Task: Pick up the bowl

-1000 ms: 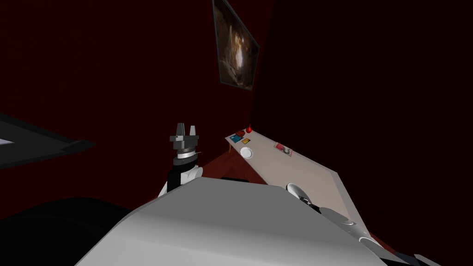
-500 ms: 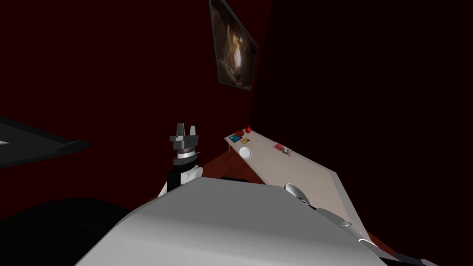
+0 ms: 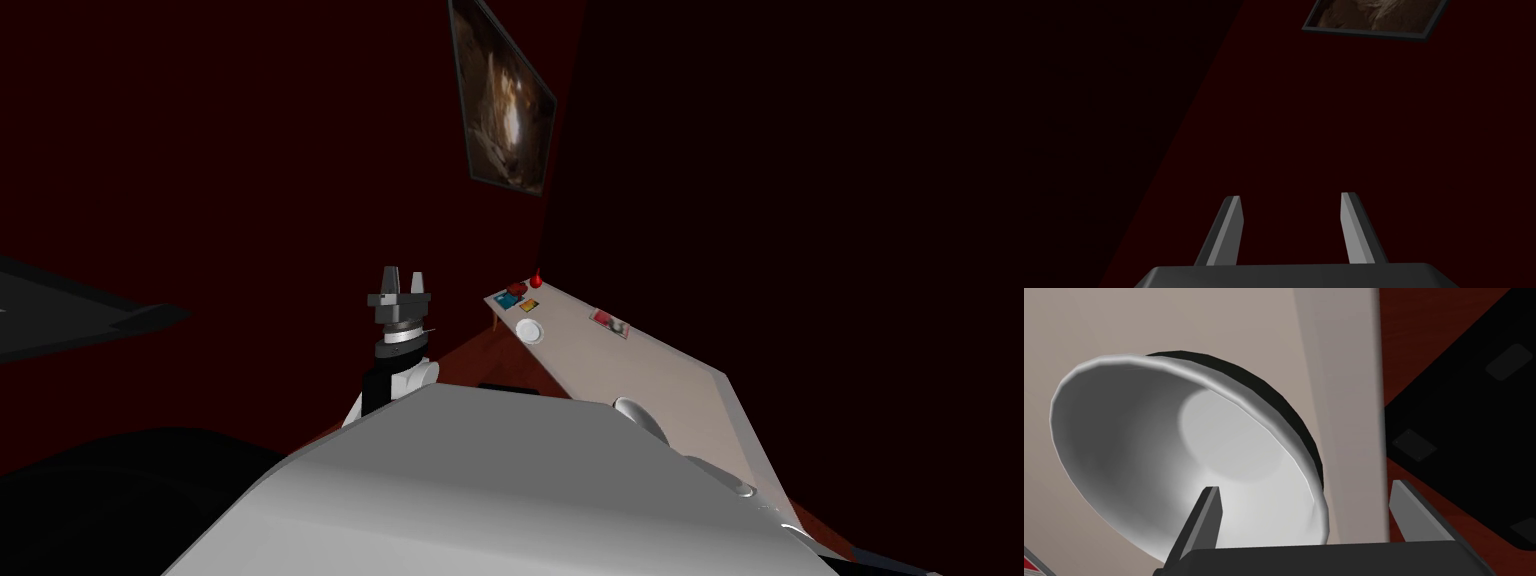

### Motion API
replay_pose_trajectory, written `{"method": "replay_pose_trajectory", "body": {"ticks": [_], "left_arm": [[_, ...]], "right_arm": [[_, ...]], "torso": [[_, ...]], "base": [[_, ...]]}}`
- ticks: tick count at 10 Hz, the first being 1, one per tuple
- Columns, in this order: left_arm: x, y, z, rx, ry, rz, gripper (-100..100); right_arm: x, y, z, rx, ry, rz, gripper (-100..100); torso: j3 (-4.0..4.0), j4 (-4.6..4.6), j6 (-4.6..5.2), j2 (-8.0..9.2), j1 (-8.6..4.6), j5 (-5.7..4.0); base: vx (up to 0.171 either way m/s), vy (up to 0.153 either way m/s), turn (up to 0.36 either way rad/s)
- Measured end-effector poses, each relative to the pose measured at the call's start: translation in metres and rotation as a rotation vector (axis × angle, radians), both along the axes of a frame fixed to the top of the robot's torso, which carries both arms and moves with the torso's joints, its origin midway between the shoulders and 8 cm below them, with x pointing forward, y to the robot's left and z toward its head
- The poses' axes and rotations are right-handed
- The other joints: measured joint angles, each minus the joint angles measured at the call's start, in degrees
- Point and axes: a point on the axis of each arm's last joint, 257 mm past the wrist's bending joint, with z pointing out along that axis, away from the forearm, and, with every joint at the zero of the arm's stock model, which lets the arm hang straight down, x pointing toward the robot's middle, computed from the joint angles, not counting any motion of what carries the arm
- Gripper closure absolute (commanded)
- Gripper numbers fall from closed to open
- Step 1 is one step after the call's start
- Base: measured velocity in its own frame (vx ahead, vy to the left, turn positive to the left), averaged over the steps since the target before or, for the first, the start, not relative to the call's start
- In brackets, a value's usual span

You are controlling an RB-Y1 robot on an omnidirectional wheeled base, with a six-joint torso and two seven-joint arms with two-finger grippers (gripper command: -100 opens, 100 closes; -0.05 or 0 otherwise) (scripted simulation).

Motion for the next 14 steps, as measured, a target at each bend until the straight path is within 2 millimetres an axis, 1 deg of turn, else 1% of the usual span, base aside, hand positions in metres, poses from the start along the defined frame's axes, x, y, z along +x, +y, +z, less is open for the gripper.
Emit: {"method": "replay_pose_trajectory", "body": {"ticks": [1,5,6,7,14], "left_arm": [[0.000,0.000,0.000,0.000,0.000,0.000,0],[0.000,0.000,0.000,0.000,0.000,0.000,0],[0.000,0.000,0.000,0.000,0.000,0.000,0],[0.000,0.000,0.000,0.000,0.000,0.000,0],[0.000,0.000,0.000,0.000,0.000,0.000,0]], "right_arm": [[0.000,0.000,0.000,-0.001,-0.001,-0.001,100],[0.000,0.001,0.000,0.000,0.001,0.002,100],[-0.001,0.001,0.000,0.001,0.001,0.002,0],[-0.001,0.001,0.000,0.001,0.001,0.002,100],[0.024,-0.031,0.007,-0.011,-0.025,0.027,100]], "torso": [[0.00,0.00,0.00,0.01,0.06,0.02],[0.02,0.03,0.03,0.02,0.09,0.04],[0.03,0.03,0.04,0.02,0.10,0.05],[0.03,0.03,0.04,0.03,0.11,0.06],[0.05,0.08,0.00,0.01,0.28,0.14]], "base": [[0.000,0.000,0.000],[0.000,0.000,0.000],[0.000,0.000,0.000],[-0.006,0.036,-0.008],[-0.009,0.050,0.002]]}}
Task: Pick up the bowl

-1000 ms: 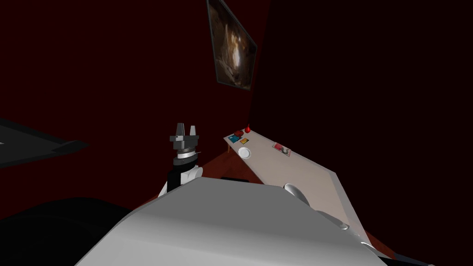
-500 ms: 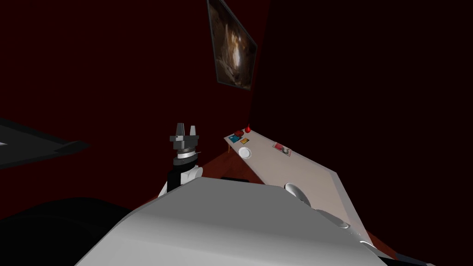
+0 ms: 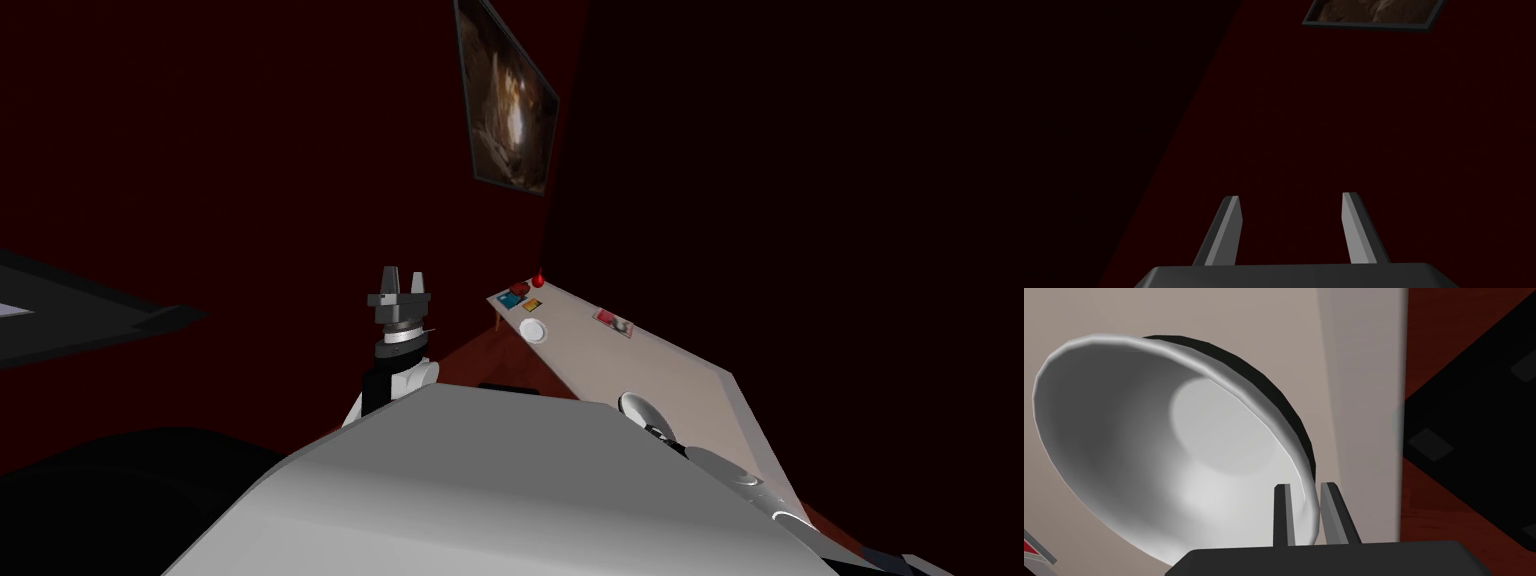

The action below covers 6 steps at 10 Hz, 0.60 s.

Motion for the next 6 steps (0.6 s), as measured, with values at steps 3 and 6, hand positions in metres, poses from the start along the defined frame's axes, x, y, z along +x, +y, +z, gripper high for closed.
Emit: {"method": "replay_pose_trajectory", "body": {"ticks": [3,6], "left_arm": [[0.000,0.000,0.000,0.000,0.000,0.000,0],[0.000,0.000,0.000,0.000,0.000,0.000,0]], "right_arm": [[0.002,-0.014,0.003,-0.003,0.002,0.002,100],[0.002,-0.025,0.006,-0.006,0.006,-0.001,100]], "torso": [[0.01,-0.02,0.05,0.03,0.01,0.05],[0.01,-0.01,0.02,0.04,0.05,0.10]], "base": [[-0.008,0.036,0.000],[-0.007,0.030,0.001]]}}
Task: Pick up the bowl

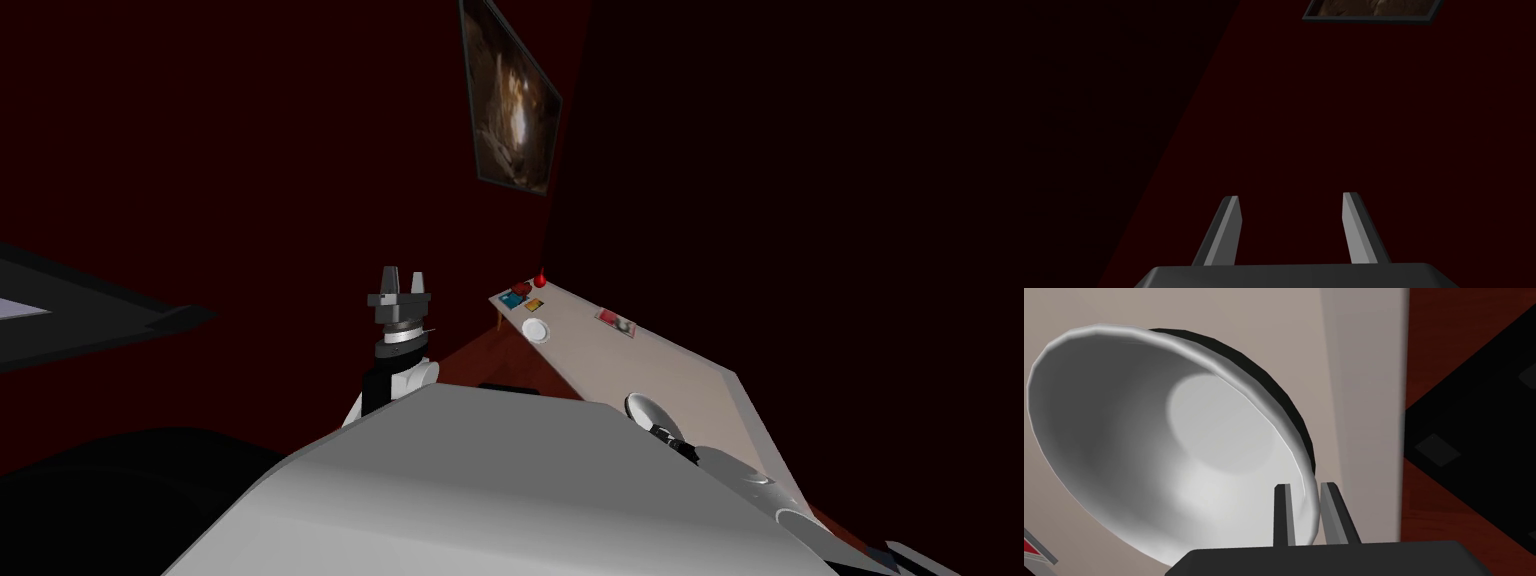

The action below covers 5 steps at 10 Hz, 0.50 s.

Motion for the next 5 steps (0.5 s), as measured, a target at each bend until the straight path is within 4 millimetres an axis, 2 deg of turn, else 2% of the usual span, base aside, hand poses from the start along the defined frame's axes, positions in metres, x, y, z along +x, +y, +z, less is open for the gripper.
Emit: {"method": "replay_pose_trajectory", "body": {"ticks": [5], "left_arm": [[0.000,0.000,0.000,0.000,0.000,0.000,0]], "right_arm": [[-0.005,-0.017,0.005,0.004,0.004,-0.009,100]], "torso": [[0.00,-0.01,-0.02,0.01,0.13,0.08]], "base": [[-0.007,0.039,0.001]]}}
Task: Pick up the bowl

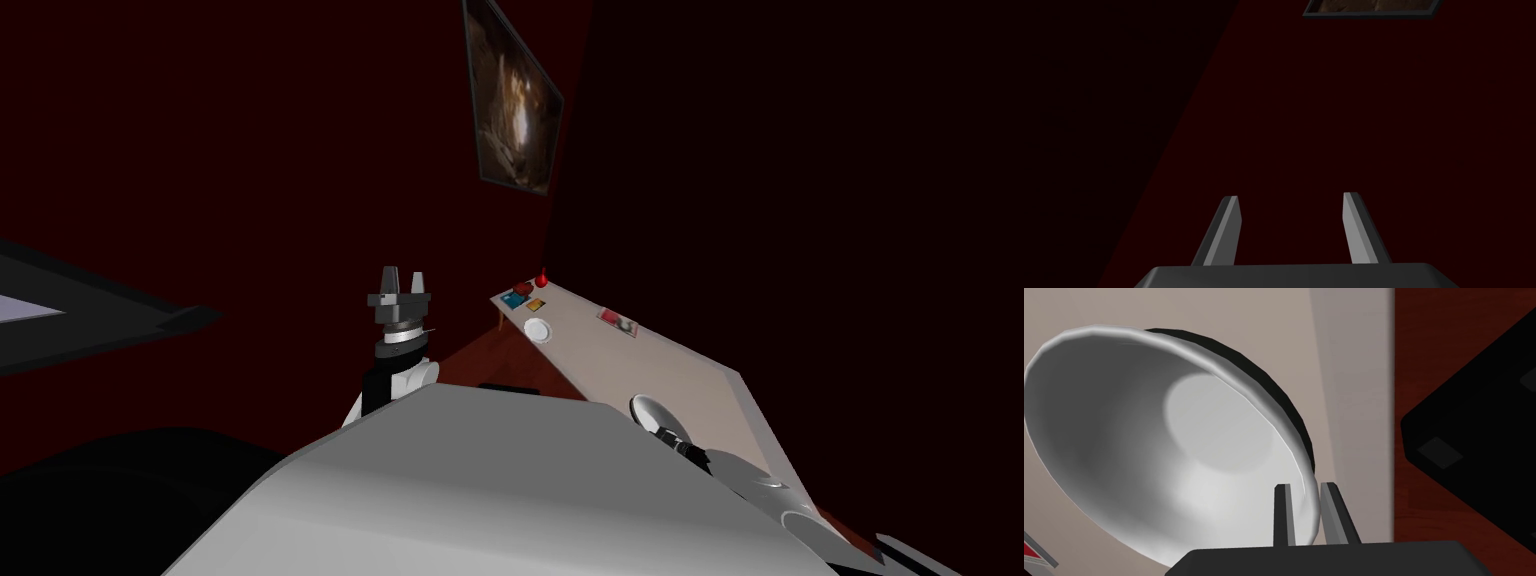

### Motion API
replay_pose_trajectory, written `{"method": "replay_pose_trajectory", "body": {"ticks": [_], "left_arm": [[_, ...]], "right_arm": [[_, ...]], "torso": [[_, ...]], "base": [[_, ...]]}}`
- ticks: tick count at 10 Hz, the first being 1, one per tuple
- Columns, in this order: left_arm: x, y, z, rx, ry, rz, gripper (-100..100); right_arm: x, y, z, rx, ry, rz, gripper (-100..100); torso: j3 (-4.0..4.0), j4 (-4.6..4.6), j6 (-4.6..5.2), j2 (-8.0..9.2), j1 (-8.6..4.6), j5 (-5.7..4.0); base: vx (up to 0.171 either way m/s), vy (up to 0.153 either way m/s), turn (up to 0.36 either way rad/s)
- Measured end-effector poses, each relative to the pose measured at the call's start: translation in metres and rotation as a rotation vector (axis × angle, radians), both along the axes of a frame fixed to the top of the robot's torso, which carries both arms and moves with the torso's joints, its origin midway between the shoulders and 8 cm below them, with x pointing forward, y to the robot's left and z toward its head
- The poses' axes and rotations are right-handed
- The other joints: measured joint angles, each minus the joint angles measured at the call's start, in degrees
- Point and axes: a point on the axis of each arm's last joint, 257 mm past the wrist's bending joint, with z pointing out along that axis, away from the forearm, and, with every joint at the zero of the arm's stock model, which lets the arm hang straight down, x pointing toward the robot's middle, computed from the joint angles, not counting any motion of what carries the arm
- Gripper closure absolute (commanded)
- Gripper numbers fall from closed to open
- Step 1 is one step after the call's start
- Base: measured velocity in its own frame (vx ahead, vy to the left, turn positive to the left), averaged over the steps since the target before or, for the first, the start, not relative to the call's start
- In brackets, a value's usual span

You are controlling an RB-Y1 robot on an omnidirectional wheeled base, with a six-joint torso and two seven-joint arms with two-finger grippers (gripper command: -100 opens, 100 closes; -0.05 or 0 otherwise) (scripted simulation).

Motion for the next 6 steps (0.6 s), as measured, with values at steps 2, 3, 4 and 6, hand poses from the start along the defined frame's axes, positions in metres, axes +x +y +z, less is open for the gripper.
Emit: {"method": "replay_pose_trajectory", "body": {"ticks": [2,3,4,6], "left_arm": [[0.0000,0.0000,0.0000,0.000,0.000,0.000,0],[0.0000,0.0000,0.0000,0.000,0.000,0.000,0],[0.0000,0.0000,0.0000,0.000,0.000,0.000,0],[0.0000,0.0000,0.0000,0.000,0.000,0.000,0]], "right_arm": [[-0.0032,-0.0054,0.0010,0.003,0.002,-0.008,100],[-0.0052,-0.0072,0.0016,0.007,0.005,-0.009,100],[-0.0061,-0.0093,0.0024,0.011,0.003,-0.014,100],[-0.0115,-0.0121,0.0029,0.017,0.010,-0.018,0]], "torso": [[0.00,0.01,-0.03,0.00,-0.04,-0.01],[0.00,0.01,-0.02,0.00,-0.01,0.01],[0.02,0.02,-0.03,0.02,0.05,0.02],[0.01,0.02,-0.03,0.00,-0.02,0.04]], "base": [[-0.009,0.034,0.004],[-0.016,0.047,0.003],[-0.010,0.047,0.004],[-0.002,0.009,-0.004]]}}
